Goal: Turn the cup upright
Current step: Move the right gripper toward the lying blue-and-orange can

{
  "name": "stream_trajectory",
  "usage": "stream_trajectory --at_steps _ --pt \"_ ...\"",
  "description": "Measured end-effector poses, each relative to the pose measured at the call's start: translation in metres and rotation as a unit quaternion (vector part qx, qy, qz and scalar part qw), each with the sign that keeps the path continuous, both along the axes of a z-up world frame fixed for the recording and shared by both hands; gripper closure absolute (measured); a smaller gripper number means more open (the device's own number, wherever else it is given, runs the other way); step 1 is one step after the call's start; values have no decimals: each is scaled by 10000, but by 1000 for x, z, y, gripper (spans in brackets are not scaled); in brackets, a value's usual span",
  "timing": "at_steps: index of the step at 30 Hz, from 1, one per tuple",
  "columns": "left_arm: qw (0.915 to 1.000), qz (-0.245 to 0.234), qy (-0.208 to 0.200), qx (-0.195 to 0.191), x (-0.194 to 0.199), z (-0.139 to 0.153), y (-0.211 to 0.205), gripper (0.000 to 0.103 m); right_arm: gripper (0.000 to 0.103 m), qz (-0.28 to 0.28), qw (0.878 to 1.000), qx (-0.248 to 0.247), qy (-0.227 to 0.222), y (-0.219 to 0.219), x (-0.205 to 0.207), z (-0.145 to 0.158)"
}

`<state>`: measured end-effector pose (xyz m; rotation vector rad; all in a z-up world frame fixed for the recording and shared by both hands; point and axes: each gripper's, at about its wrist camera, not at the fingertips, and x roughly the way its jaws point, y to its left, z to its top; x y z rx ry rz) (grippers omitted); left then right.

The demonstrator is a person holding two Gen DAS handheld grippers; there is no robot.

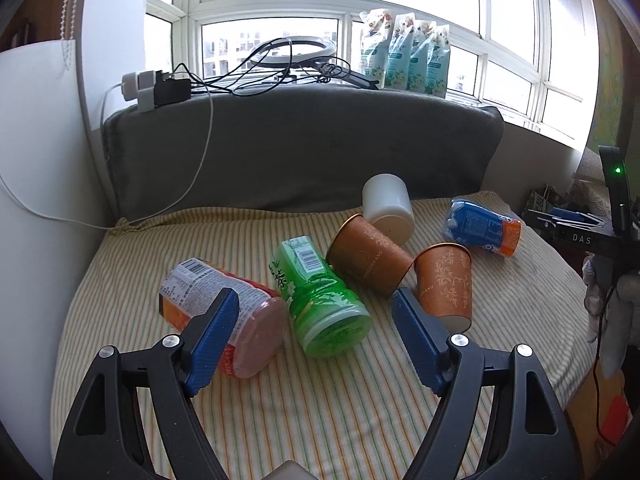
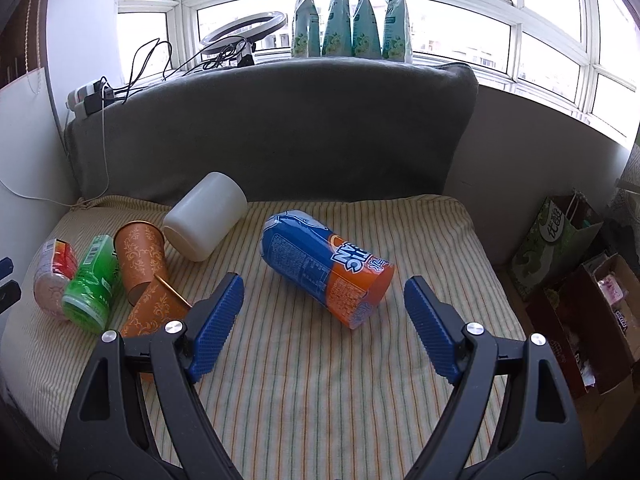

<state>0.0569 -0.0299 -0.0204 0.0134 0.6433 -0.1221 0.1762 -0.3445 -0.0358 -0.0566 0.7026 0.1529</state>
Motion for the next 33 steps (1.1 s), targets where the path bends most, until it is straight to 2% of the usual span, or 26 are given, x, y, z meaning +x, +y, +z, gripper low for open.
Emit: stream_trajectory --at_steps 12,19,26,33 --pt "9997 -198 47 95 12 2 -23 24 18 404 9989 -44 220 -1 32 -7" --pt "9997 -209 116 110 12 1 -25 24 18 887 9951 -107 422 6 50 -7" --pt "9996 -186 171 122 6 -1 -25 24 18 1425 9856 -392 820 19 81 -14" --pt "9996 20 244 137 3 -3 -15 24 18 1990 9683 -994 1135 40 106 -23"
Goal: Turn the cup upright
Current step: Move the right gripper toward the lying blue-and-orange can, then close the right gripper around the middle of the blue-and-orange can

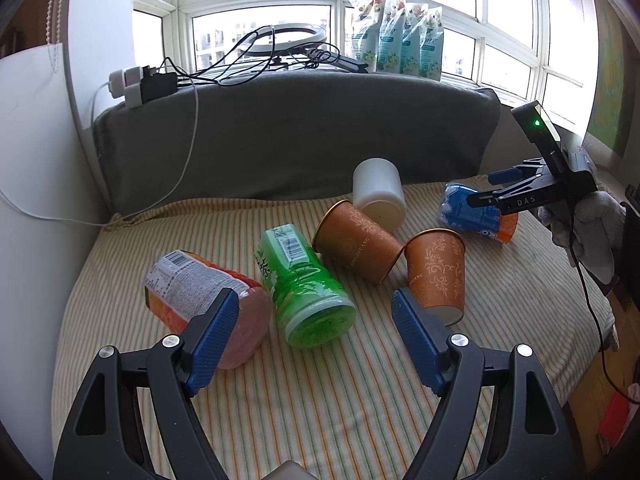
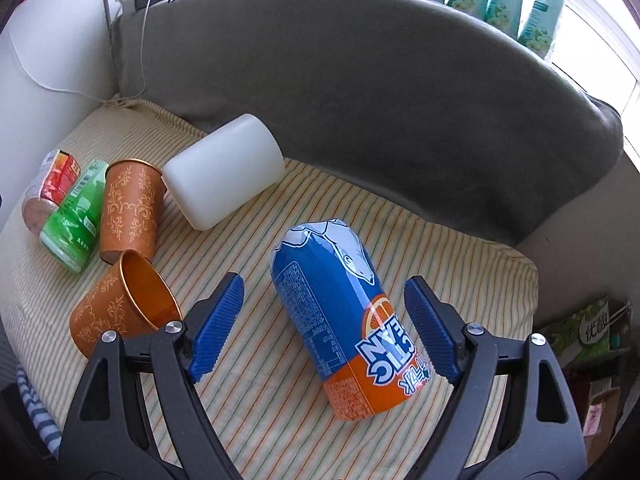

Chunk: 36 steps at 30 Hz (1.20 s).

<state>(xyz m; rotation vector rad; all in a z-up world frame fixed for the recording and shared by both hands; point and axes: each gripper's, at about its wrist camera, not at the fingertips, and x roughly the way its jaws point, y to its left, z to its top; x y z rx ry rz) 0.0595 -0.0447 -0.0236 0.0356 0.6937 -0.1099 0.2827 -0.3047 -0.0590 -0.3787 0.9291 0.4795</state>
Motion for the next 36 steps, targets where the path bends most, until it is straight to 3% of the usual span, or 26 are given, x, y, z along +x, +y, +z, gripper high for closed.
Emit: stream_trajectory --at_steps 12,14,18,27,36 --pt "9995 326 5 -5 -5 -1 16 24 19 681 9929 -838 506 23 28 -33" --pt "9993 362 5 -3 -5 -1 18 24 28 794 9909 -926 577 26 30 -38" --pt "9991 414 3 17 -7 0 19 24 30 929 9884 -1078 527 30 30 -41" --pt "9995 326 1 5 -15 2 15 24 30 1062 9882 -1018 426 28 5 -32" --pt "9996 180 119 185 -23 0 9 24 31 1562 9832 -907 256 30 -63 -9"
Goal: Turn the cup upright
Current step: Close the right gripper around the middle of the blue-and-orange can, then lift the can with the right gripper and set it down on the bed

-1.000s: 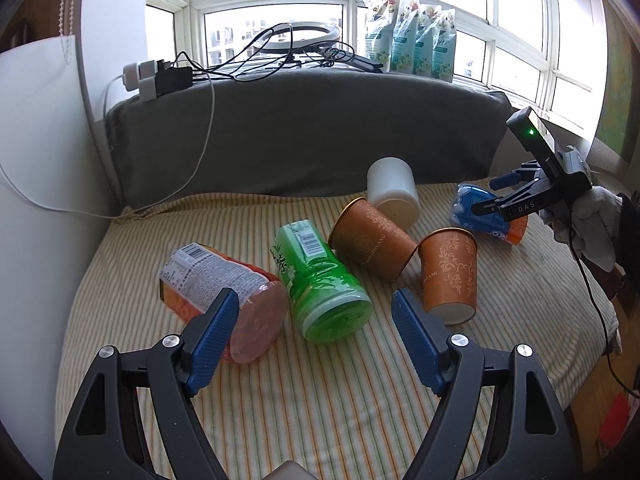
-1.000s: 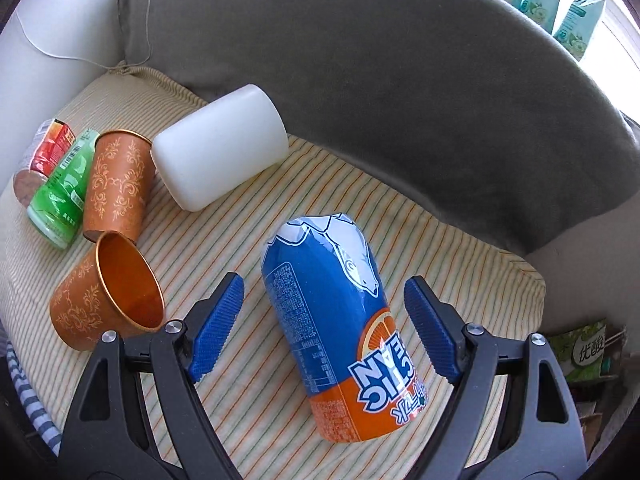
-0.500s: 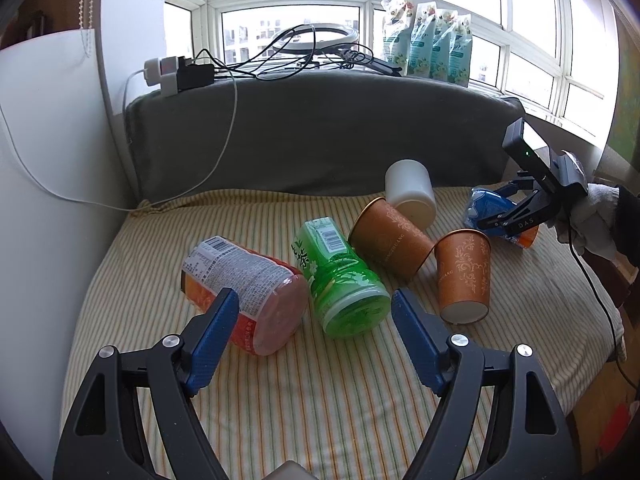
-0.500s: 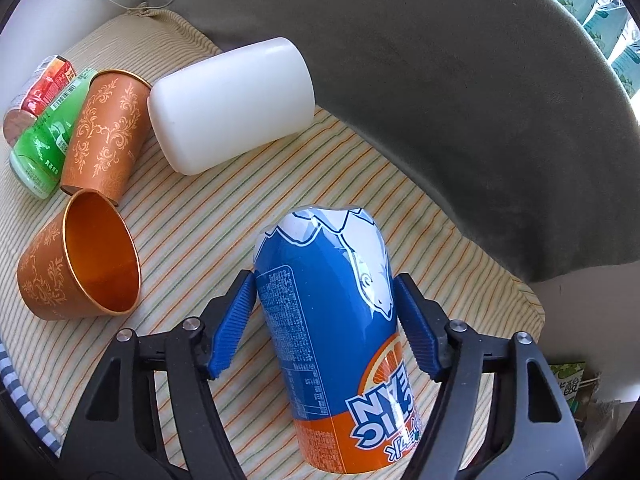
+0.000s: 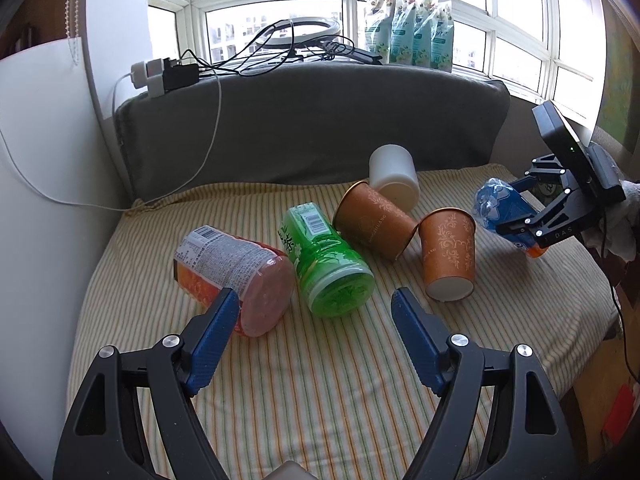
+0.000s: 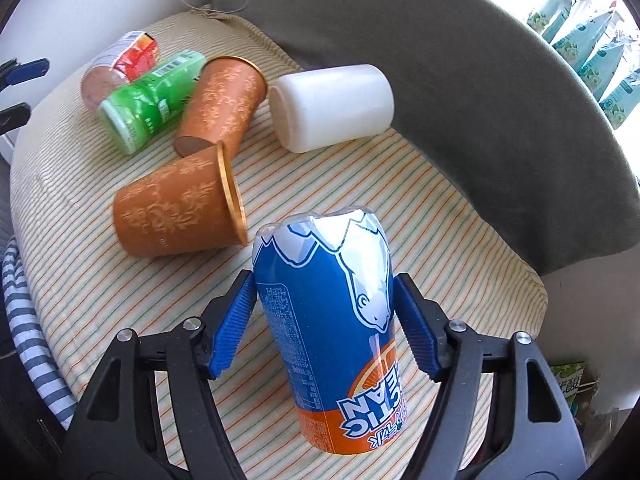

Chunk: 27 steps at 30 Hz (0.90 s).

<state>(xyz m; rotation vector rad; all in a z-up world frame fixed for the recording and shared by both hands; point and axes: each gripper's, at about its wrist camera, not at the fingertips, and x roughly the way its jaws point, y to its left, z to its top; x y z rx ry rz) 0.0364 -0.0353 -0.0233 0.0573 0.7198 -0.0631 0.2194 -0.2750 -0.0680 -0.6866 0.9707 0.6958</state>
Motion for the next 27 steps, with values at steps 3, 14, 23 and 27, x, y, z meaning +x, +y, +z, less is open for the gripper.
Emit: stream_trajectory --at_steps 3,14,23,27 --pt "10000 -25 -25 19 -5 2 -1 24 31 238 9997 -11 -6 4 -24 4" --pt "9999 -118 17 70 -25 -1 2 24 31 1087 9934 260 240 44 -107 17" --pt "9998 -66 73 193 -43 -4 20 24 31 1866 9811 374 360 113 -150 14" --pt "9997 16 100 221 -51 -5 31 24 31 2123 9761 281 366 143 -159 5"
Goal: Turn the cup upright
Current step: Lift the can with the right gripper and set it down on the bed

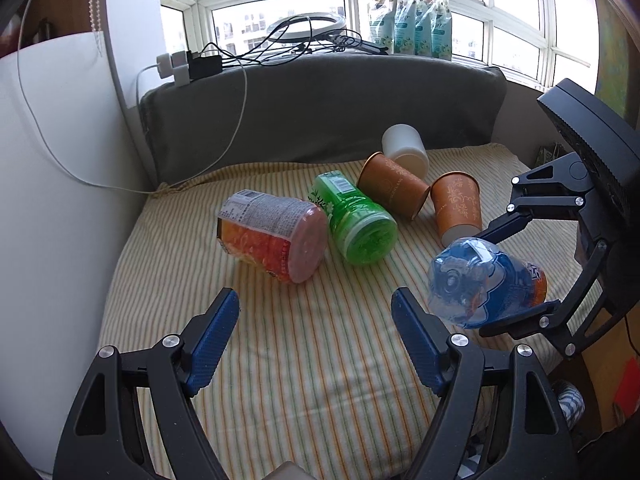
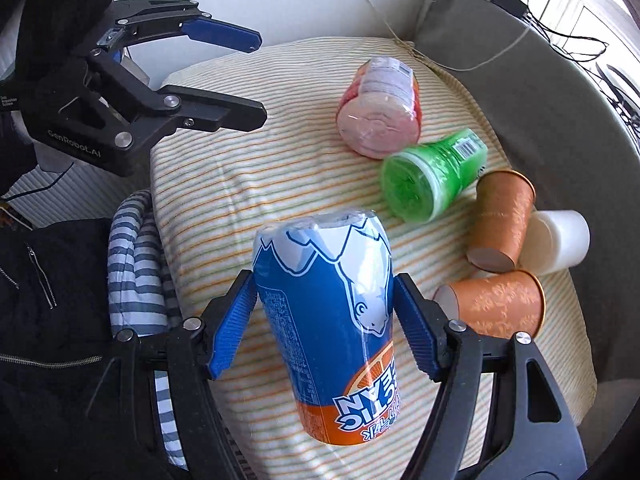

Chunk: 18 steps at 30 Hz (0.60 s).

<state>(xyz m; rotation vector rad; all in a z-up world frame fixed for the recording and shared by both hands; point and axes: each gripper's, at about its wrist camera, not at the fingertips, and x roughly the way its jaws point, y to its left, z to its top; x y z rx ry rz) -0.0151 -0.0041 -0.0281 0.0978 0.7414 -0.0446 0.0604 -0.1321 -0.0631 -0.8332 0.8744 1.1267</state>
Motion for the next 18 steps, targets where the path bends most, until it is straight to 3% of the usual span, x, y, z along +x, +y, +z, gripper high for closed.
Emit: stream_trajectory --at_steps 8,18 --pt "9999 51 78 46 -10 -3 18 24 31 197 9997 -171 27 34 1 -16" --pt "9996 -194 158 125 -12 -3 13 24 30 245 9994 -234 62 42 7 -22"
